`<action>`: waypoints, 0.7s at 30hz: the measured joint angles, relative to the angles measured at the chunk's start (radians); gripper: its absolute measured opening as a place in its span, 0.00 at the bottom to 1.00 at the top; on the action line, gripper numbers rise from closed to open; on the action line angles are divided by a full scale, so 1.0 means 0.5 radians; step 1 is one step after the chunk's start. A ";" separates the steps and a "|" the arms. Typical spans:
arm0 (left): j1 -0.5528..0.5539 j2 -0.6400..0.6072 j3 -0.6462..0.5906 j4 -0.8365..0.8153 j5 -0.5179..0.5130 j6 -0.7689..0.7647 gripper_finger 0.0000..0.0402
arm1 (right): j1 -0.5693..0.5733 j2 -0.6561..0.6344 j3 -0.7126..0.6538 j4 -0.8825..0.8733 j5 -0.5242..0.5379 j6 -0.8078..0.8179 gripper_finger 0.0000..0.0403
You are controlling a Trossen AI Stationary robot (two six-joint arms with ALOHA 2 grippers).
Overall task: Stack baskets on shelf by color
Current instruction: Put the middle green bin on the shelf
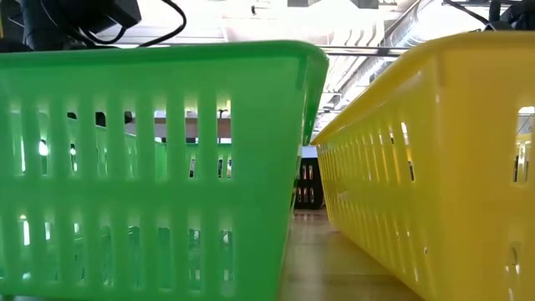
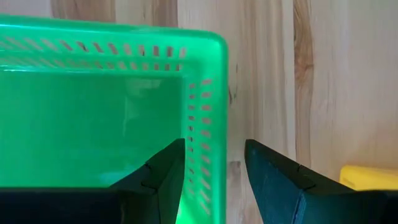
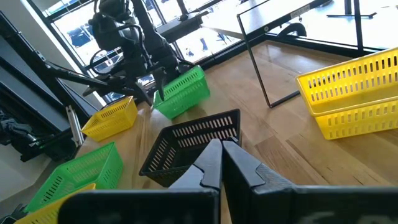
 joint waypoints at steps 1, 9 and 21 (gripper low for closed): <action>0.001 0.000 0.000 0.001 0.000 -0.003 0.39 | 0.000 -0.001 0.001 0.001 0.001 0.000 0.00; 0.001 0.036 0.000 -0.024 -0.163 -0.003 0.37 | 0.000 -0.001 0.000 0.000 0.001 0.000 0.00; 0.002 -0.018 0.000 -0.039 -0.158 -0.008 0.02 | 0.000 0.000 0.000 0.000 0.001 0.000 0.00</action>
